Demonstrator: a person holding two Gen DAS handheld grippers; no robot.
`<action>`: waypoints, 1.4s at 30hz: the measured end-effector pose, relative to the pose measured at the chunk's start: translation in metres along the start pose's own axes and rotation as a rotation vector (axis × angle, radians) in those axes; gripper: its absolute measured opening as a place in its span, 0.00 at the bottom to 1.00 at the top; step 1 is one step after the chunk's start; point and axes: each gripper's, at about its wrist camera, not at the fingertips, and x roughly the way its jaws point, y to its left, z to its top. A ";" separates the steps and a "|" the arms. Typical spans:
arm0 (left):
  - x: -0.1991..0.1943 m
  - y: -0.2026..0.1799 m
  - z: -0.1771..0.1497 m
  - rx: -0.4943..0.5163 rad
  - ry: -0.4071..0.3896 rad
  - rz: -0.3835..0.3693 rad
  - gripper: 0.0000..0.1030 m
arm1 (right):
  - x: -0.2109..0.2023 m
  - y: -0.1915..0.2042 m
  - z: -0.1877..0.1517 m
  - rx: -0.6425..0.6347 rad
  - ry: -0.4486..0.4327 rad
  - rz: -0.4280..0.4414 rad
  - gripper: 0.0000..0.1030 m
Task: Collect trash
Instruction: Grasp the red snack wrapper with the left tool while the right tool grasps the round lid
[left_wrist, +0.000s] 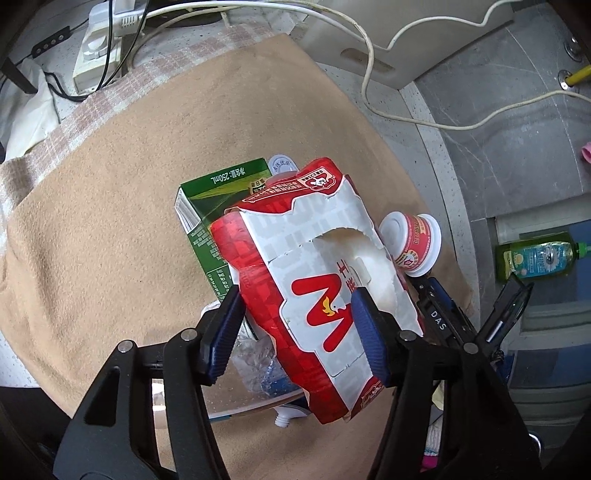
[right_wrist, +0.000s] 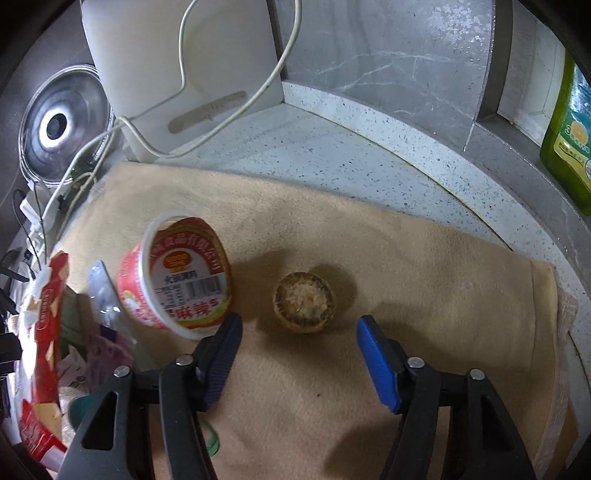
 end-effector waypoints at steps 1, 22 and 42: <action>-0.001 0.001 0.000 -0.008 0.001 -0.007 0.57 | 0.002 0.000 0.001 0.000 0.002 -0.006 0.55; 0.018 -0.024 0.000 -0.063 0.044 -0.152 0.30 | 0.003 -0.002 0.001 -0.015 0.002 -0.010 0.33; 0.064 -0.061 0.013 -0.051 0.009 -0.139 0.11 | 0.005 0.000 -0.004 -0.028 -0.012 -0.014 0.32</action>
